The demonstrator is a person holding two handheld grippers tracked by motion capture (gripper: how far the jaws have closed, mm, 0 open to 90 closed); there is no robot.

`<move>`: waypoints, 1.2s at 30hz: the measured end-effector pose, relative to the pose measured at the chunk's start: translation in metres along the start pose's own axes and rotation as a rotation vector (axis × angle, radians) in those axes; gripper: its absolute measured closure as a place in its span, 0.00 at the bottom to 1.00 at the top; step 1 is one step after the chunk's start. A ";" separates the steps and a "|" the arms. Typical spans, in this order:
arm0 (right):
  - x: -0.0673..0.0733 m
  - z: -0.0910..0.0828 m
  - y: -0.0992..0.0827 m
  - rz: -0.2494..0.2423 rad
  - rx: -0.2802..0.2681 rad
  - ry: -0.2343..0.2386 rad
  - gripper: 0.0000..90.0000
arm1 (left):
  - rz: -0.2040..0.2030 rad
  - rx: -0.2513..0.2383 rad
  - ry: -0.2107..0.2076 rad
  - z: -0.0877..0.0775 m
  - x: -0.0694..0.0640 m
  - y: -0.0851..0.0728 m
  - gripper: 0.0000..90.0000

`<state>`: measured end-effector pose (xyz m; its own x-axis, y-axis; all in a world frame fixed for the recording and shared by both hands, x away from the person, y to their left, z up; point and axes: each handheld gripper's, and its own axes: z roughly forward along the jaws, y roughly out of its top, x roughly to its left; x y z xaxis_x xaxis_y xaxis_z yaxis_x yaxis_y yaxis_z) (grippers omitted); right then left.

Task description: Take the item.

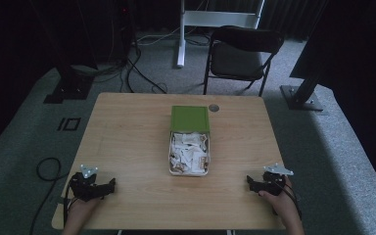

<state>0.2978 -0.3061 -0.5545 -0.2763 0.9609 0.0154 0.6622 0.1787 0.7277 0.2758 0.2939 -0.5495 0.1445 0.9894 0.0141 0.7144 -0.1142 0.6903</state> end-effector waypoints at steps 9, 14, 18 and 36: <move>0.000 0.000 0.000 0.000 -0.003 0.002 0.14 | 0.000 0.000 0.000 0.000 0.000 0.000 0.01; -0.003 -0.001 0.001 0.065 -0.016 0.021 0.14 | 0.000 0.000 0.000 0.000 0.000 0.000 0.01; -0.005 -0.002 0.005 0.062 -0.005 0.004 0.14 | 0.000 0.000 0.000 0.000 0.000 0.000 0.01; 0.010 -0.023 0.054 0.031 -0.105 0.051 0.14 | -0.002 -0.002 0.000 0.000 0.000 0.000 0.01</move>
<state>0.3148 -0.2916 -0.4990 -0.2938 0.9531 0.0723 0.5948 0.1231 0.7944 0.2759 0.2938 -0.5496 0.1433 0.9896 0.0124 0.7135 -0.1119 0.6916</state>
